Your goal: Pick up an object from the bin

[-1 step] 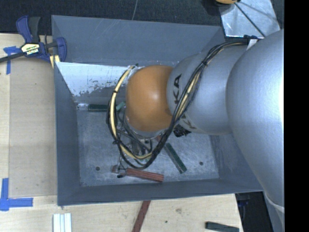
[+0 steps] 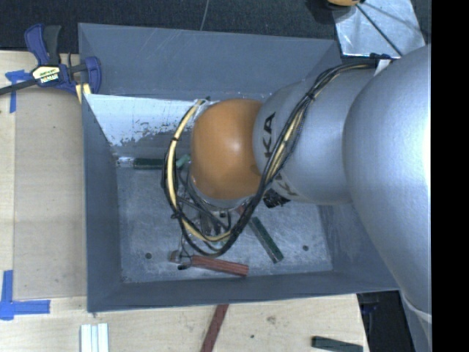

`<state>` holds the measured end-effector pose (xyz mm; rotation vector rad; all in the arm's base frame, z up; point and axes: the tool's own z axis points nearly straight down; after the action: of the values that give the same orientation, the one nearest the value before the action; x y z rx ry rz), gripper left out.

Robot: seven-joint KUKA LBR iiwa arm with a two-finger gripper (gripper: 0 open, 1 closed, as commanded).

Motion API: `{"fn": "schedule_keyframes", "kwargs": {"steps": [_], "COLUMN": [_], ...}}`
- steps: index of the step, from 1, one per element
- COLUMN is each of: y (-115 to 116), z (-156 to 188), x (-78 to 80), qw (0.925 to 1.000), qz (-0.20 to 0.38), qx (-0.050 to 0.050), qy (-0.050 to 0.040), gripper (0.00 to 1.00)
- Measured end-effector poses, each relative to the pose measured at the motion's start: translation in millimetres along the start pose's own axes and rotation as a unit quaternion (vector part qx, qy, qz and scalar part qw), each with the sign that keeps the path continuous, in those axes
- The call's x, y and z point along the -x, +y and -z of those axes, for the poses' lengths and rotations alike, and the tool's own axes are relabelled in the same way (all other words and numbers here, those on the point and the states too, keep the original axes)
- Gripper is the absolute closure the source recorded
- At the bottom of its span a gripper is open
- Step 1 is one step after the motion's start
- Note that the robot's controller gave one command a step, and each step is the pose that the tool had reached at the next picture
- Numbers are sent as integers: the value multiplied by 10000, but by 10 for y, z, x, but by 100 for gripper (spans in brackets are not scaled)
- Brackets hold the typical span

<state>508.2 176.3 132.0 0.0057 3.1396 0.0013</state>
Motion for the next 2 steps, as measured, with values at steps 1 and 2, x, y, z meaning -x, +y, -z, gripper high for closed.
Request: {"fn": "schedule_keyframes", "kwargs": {"steps": [1, 2], "y": [-160, -368], "z": [-204, -407], "x": [7, -144], "qw": [9954, 9744], "qz": [962, 2249], "qx": [12, -11], "qy": [-23, 16], "gripper": [0, 0]}}
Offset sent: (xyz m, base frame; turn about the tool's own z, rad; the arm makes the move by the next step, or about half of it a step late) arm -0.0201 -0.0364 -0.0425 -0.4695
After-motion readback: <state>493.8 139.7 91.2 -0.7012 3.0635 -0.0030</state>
